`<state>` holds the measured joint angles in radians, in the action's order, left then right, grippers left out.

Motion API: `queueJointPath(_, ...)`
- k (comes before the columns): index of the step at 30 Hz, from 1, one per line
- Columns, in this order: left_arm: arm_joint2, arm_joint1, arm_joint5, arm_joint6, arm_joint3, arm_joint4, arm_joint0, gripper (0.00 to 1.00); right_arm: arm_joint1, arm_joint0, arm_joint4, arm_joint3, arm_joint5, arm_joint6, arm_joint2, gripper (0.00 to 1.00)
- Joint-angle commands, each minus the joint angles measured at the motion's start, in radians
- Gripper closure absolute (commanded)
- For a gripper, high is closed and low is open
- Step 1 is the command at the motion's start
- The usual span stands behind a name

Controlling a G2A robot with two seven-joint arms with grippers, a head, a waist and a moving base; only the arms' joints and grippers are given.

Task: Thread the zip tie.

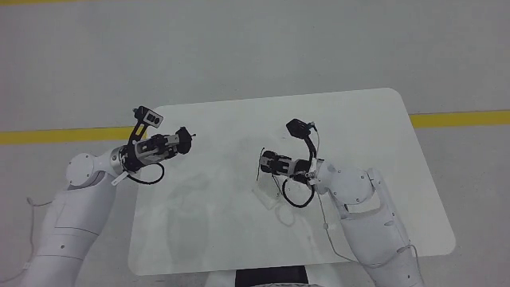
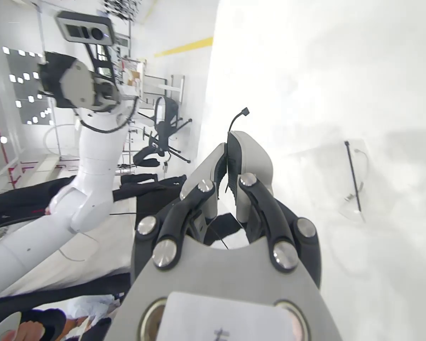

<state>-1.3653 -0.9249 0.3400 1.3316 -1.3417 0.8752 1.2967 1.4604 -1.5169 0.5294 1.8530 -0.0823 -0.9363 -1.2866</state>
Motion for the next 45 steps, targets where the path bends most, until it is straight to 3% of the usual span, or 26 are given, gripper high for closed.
queueJointPath(1,0.0,-0.005,0.0,-0.034,-0.018,-0.027,0.017,1.0,0.0,-0.012,-0.005,0.02,0.01,0.063,0.013,1.0)
queueJointPath(9,0.013,-0.046,0.0,-0.155,-0.077,-0.137,0.057,1.0,0.005,-0.033,0.017,0.093,0.041,0.296,0.112,1.0)
queueJointPath(14,0.036,-0.075,0.0,-0.192,-0.073,-0.187,0.055,1.0,0.009,-0.026,0.036,0.094,0.058,0.414,0.166,1.0)
queueJointPath(17,0.026,-0.093,0.0,-0.222,-0.085,-0.2,0.051,1.0,0.009,-0.023,0.04,0.086,0.072,0.461,0.179,1.0)
queueJointPath(27,0.026,-0.093,0.0,-0.222,-0.085,-0.2,0.051,1.0,0.007,-0.02,0.047,0.087,0.08,0.466,0.18,1.0)
queueJointPath(28,0.028,-0.093,-0.001,-0.243,-0.089,-0.205,0.054,1.0,0.007,-0.021,0.047,0.087,0.08,0.469,0.18,1.0)
queueJointPath(36,0.069,-0.102,0.0,-0.333,-0.119,-0.217,0.092,1.0,0.013,-0.025,0.168,0.077,0.1,0.737,0.24,1.0)
queueJointPath(45,0.08,-0.113,0.0,-0.383,-0.139,-0.246,0.094,1.0,0.02,-0.013,0.345,0.031,0.073,0.899,0.33,1.0)
